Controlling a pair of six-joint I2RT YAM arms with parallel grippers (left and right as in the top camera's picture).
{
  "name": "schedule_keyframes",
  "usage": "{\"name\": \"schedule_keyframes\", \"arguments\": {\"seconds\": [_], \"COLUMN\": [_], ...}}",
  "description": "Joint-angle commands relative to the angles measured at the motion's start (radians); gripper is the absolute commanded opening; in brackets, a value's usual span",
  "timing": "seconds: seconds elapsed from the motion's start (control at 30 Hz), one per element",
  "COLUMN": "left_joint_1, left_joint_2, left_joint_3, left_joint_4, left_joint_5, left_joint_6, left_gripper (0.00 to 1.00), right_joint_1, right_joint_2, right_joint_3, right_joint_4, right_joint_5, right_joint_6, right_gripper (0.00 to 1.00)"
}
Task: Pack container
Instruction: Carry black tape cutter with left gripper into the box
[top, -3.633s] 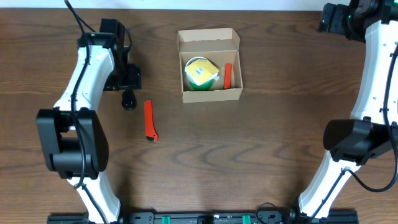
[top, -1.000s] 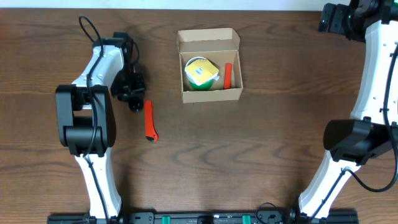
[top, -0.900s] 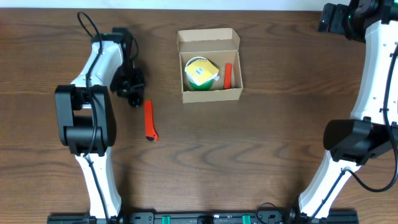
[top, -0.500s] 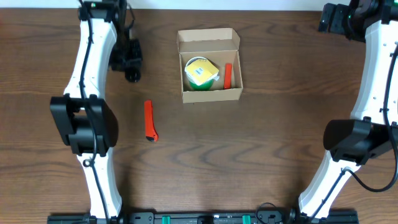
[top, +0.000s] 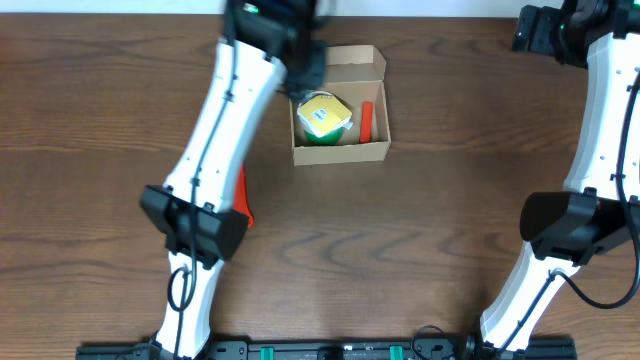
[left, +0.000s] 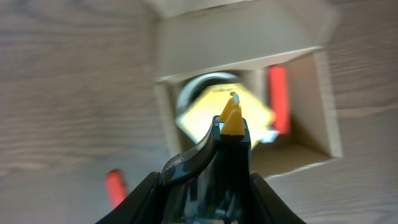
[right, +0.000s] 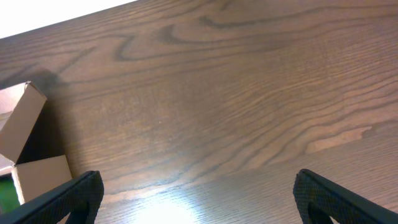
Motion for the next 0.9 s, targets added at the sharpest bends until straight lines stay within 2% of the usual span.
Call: {"name": "schedule_keyframes", "arguments": {"seconds": [0.0, 0.2, 0.53, 0.87], "left_joint_1": [-0.048, -0.091, -0.094, -0.111], "left_joint_2": [0.017, 0.058, 0.204, 0.280], "left_joint_3": [0.014, 0.013, 0.013, 0.013], "left_joint_4": [0.025, 0.105, 0.158, 0.167], "left_joint_5": [-0.069, -0.051, 0.097, 0.126], "left_joint_6": [-0.111, -0.253, -0.269, -0.305], "left_gripper": [0.06, 0.05, 0.05, 0.06], "right_joint_1": [0.000, 0.000, 0.000, 0.000], "right_joint_2": [0.005, 0.005, 0.005, 0.005], "right_joint_3": [0.000, 0.000, 0.000, 0.000], "right_joint_4": [-0.002, -0.002, -0.002, -0.002], "right_joint_5": [-0.002, -0.002, -0.002, -0.002], "right_joint_6": [0.012, 0.012, 0.012, 0.012], "right_gripper": [0.99, 0.99, 0.99, 0.99]}}
